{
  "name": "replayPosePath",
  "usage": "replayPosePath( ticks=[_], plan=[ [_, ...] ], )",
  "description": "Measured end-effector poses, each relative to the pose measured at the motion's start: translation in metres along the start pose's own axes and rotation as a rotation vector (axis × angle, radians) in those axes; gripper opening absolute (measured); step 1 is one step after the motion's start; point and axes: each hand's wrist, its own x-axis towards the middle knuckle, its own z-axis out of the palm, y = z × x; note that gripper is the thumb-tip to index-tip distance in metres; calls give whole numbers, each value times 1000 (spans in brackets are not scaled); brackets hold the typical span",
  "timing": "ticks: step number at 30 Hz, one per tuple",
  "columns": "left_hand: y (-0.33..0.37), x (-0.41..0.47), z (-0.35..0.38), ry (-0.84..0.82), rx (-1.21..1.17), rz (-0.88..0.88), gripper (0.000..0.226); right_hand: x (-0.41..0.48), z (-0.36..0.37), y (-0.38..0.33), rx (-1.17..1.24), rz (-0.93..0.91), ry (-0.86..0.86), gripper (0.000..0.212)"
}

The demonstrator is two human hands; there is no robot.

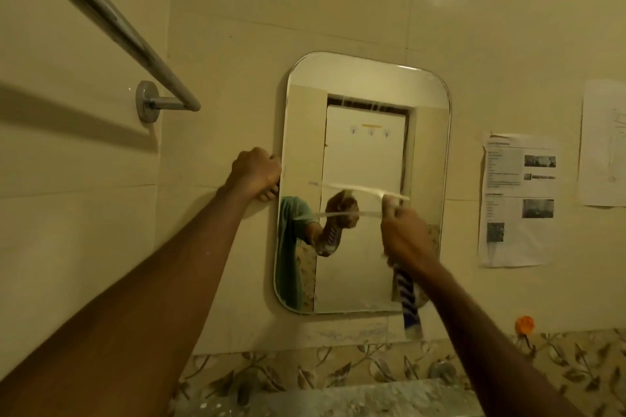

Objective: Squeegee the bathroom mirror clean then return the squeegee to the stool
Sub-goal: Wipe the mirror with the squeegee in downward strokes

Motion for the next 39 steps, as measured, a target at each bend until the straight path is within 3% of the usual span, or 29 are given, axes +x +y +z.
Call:
replayPosePath(
  ticks=[5,12,17,23,31,39],
  plan=[
    [36,19,-15,163,-102,33,43,67,-46,-61,-3,-120,92,48],
    [50,29,0,230,-185,39,29,122,-70,-115,-11,-40,64,40],
    [39,36,4,254,-192,99,27,87,-37,-60,-142,-98,-10,46],
    [39,30,6,284,-226,94,30,3,-2,8,-128,27,-151,51],
    [22,30,18,325,-101,144,36,60,-23,-31,-12,-127,54,49],
    [9,28,24,348,-28,192,38,-36,45,51,-15,-33,30,53]
  ],
)
